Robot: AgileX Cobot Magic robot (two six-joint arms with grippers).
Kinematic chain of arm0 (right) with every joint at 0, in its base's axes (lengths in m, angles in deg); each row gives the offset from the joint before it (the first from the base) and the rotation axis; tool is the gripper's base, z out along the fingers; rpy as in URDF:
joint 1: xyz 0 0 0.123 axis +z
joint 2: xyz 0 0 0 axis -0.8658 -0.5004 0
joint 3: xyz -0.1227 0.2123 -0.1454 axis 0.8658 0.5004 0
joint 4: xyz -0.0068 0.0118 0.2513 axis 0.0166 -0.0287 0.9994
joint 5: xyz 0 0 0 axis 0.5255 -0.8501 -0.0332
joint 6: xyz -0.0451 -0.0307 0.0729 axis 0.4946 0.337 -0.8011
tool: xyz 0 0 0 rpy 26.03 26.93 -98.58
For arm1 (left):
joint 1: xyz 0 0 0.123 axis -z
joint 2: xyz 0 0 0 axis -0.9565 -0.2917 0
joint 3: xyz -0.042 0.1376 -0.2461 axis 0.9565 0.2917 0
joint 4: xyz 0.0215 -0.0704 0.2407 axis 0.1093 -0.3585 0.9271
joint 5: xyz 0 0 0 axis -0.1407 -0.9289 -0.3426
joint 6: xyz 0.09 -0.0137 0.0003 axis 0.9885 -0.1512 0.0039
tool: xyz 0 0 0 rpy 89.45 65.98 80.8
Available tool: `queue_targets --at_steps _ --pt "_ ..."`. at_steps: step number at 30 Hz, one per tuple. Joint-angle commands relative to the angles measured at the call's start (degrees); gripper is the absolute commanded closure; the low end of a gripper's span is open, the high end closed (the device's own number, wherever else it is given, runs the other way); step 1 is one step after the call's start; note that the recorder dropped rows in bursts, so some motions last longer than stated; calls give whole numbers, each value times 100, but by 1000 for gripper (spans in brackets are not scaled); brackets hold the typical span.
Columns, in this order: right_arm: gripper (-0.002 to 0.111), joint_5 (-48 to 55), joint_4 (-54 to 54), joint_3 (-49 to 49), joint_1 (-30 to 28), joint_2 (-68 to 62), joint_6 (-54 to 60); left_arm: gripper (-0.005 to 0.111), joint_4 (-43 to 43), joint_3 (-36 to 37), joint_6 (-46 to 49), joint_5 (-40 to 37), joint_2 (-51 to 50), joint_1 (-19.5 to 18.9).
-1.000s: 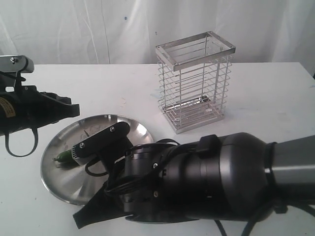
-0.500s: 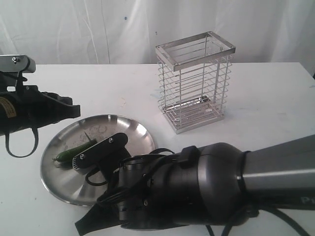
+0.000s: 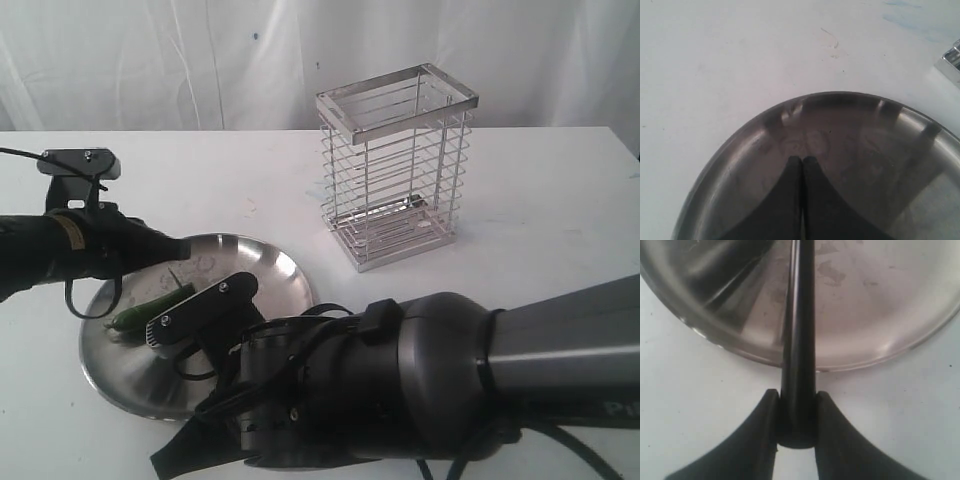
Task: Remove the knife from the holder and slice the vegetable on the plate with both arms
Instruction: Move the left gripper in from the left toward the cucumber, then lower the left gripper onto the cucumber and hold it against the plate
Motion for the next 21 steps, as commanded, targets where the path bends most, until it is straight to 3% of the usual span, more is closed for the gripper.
queue_targets --at_steps 1,4,13,21 --pt "108 -76 -20 13 35 22 34 107 143 -403 -8 -895 -22 26" --pt "108 -93 -20 13 35 22 57 107 156 -712 -7 -1906 -92 26" --pt "108 -140 -20 13 35 22 57 107 148 -1252 -7 -2712 -182 64" --pt "108 -292 -20 13 35 22 57 107 -29 -1539 230 -3064 -204 722"
